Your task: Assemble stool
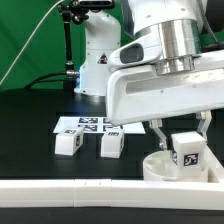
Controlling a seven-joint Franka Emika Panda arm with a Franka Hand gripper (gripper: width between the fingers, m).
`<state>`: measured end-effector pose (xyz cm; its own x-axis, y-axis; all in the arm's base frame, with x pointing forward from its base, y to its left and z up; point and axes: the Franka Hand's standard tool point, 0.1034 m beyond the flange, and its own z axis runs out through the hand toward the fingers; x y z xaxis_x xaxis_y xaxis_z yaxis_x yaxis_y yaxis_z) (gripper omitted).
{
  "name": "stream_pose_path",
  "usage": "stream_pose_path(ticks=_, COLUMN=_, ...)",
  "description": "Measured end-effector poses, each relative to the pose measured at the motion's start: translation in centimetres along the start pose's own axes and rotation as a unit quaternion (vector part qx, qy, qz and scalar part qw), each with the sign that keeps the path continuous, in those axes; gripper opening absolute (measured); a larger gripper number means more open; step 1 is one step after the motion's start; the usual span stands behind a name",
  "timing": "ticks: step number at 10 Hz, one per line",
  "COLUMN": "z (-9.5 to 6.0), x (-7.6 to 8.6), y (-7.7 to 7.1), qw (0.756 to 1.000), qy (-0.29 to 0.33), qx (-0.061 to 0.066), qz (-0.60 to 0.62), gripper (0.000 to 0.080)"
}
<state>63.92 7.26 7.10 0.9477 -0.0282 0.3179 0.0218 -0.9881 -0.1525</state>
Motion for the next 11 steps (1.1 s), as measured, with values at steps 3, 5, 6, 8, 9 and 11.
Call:
stream_pose_path(ticks=3, z=-0.3, x=0.2, y=0.8, qw=0.989, qy=0.047, qx=-0.010, qz=0.141, gripper=0.0344)
stream_pose_path(ticks=5, z=-0.4, x=0.2, y=1.3, qw=0.979, qy=0.053, qx=-0.015, qz=0.196, gripper=0.0344)
stream_pose_path(ticks=6, z=-0.4, x=0.3, y=1.5, qw=0.977, qy=0.051, qx=-0.015, qz=0.208, gripper=0.0344)
stream_pose_path(ticks=8, z=-0.4, x=0.2, y=1.6, qw=0.975, qy=0.051, qx=-0.015, qz=0.214, gripper=0.0345)
stream_pose_path(ticks=9, z=-0.4, x=0.2, y=1.5, qw=0.976, qy=0.051, qx=-0.015, qz=0.213, gripper=0.0590)
stream_pose_path(ticks=11, z=-1.1, x=0.2, y=1.4, qw=0.979, qy=0.051, qx=-0.015, qz=0.196, gripper=0.0638)
